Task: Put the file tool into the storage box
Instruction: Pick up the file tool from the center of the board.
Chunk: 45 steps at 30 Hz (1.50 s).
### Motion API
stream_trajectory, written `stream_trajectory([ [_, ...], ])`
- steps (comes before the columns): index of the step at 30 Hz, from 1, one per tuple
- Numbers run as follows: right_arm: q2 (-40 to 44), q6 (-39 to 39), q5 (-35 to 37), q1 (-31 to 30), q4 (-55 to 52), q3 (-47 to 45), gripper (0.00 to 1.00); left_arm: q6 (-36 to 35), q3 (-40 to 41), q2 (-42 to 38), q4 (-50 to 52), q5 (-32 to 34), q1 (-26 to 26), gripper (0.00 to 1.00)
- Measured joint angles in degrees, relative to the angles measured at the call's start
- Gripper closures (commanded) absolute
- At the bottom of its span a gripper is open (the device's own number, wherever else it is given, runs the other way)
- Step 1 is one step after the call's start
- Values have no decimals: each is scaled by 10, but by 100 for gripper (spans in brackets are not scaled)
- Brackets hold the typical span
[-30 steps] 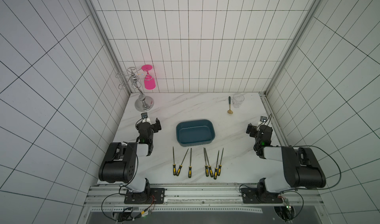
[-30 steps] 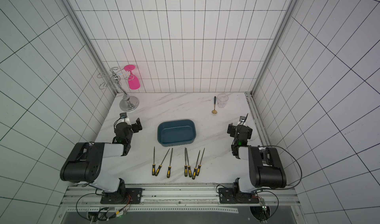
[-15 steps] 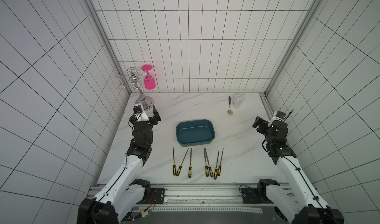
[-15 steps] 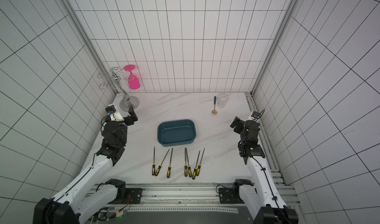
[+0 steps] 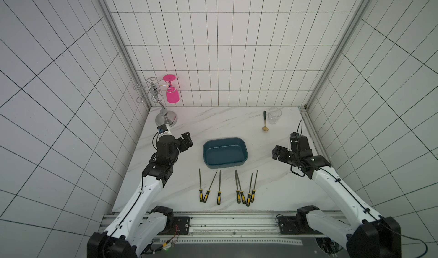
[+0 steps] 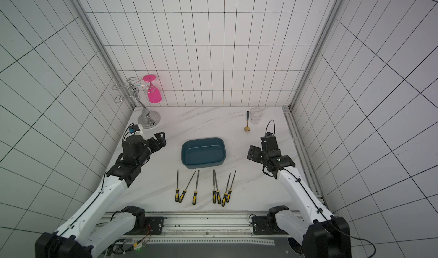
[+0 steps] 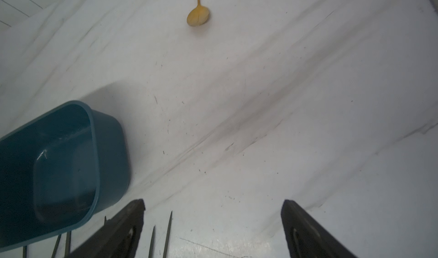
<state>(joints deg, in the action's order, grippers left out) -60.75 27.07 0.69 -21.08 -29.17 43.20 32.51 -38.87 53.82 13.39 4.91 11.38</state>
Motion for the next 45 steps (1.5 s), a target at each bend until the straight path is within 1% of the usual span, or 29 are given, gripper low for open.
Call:
stream_trajectory([
  [4,-10,21,6,-53,-34,0,26,20,8,0,28,-25,3,2],
  [6,-14,37,6,-77,-46,0,30,27,14,0,37,-34,3,2],
  [10,-16,84,9,-151,-56,-10,33,36,20,0,45,-48,3,2],
  [17,-6,176,14,-292,-48,-68,36,41,21,7,44,-63,3,2],
  [21,-15,219,27,-352,-32,-75,38,43,21,10,45,-71,3,2],
  [26,-62,266,45,-414,-16,-85,37,46,21,10,45,-82,6,2],
  [30,-82,290,55,-438,-15,-90,39,48,21,10,45,-87,9,2],
  [33,-87,303,61,-444,-15,-92,42,48,21,10,45,-91,11,2],
  [45,-103,324,78,-458,-20,-100,44,48,21,10,46,-91,14,2],
])
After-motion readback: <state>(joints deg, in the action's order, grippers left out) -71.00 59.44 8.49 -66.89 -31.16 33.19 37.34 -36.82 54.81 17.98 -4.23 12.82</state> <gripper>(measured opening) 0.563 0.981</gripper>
